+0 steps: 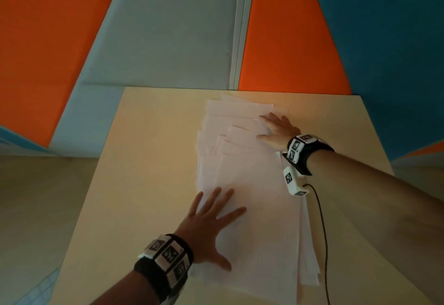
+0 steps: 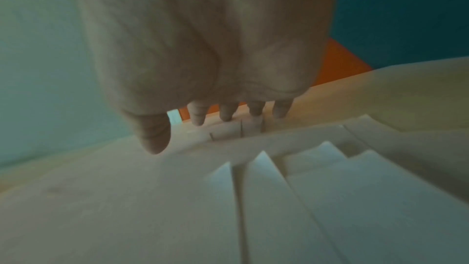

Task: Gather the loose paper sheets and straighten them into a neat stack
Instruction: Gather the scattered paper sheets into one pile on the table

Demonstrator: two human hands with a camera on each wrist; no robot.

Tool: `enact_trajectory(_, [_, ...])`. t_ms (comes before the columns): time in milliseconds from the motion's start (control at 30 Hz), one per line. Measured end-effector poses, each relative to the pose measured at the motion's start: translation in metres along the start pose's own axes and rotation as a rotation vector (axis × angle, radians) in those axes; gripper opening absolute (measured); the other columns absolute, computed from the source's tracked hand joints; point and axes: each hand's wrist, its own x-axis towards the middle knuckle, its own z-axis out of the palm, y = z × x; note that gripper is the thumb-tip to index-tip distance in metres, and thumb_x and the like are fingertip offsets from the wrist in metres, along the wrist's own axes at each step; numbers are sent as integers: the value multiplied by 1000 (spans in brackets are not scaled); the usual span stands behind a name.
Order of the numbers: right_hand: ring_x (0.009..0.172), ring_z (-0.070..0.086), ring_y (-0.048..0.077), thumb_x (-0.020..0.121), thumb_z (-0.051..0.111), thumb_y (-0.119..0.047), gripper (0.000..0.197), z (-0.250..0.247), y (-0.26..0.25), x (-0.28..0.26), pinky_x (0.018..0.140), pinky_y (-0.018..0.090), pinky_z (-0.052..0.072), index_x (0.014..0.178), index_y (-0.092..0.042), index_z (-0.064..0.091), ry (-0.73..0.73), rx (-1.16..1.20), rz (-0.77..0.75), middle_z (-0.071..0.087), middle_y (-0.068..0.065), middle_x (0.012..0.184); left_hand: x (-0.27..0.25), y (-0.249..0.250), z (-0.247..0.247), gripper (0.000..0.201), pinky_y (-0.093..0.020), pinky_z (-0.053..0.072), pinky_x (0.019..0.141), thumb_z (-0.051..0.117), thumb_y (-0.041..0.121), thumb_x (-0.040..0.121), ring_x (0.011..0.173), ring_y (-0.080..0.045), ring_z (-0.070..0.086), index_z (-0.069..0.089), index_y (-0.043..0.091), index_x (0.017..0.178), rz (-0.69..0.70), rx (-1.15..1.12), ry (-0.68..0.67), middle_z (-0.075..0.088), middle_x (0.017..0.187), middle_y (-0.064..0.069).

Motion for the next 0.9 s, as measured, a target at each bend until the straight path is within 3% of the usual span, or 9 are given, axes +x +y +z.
enact_trajectory(167, [152, -8, 25, 83, 34, -76, 77, 6, 4, -7, 121, 54, 7, 149, -52, 5, -15, -53, -36, -7, -14, 164, 1, -2, 3, 122, -48, -21, 113, 66, 75, 57, 140, -22, -37, -17, 53, 144, -10, 12, 7, -35, 155, 7])
enact_trajectory(267, [151, 6, 23, 86, 38, -71, 74, 1, 6, -17, 118, 49, 17, 151, -44, 15, 18, -124, -100, 7, -10, 164, 0, 4, 0, 111, -51, -16, 117, 64, 65, 67, 140, -19, -37, -14, 53, 145, -15, 14, 38, -37, 153, 8])
enact_trajectory(400, [143, 28, 25, 86, 47, -64, 70, -14, 3, -14, 109, 47, 33, 148, -36, 30, 89, -140, -155, 30, -3, 157, -6, 17, 1, 112, -48, -26, 110, 63, 69, 67, 137, -20, -42, -16, 52, 144, 79, 23, -21, -46, 146, 10])
enact_trajectory(533, [152, -1, 25, 87, 49, -61, 74, -17, -1, -7, 118, 54, 14, 150, -46, 15, -13, -118, -111, -1, -8, 165, -11, 20, 8, 110, -48, -28, 109, 63, 70, 68, 135, -21, -44, -14, 53, 144, 70, 25, -59, -44, 148, 9])
enact_trajectory(600, [152, -6, 24, 87, 45, -65, 73, -12, 0, -7, 119, 55, 9, 150, -49, 12, -21, -106, -94, -5, -10, 165, -14, 17, 10, 100, -46, -26, 112, 59, 68, 73, 137, -19, -41, -11, 56, 144, 45, 0, -30, -41, 150, 12])
enact_trajectory(767, [150, 6, 24, 84, 38, -74, 71, -8, 1, -15, 116, 50, 16, 147, -51, 16, 12, -149, -138, 7, -12, 164, -16, 14, 13, 90, -44, -23, 112, 53, 65, 77, 143, -20, -33, -4, 55, 145, 23, -11, 37, -33, 155, 10])
enact_trajectory(900, [148, 16, 24, 82, 39, -75, 73, -6, 1, -26, 113, 49, 20, 148, -50, 18, 9, -185, -182, 14, -11, 163, -16, 18, 10, 89, -43, -26, 112, 53, 62, 78, 140, -16, -35, -4, 55, 145, 23, -13, 47, -35, 154, 10])
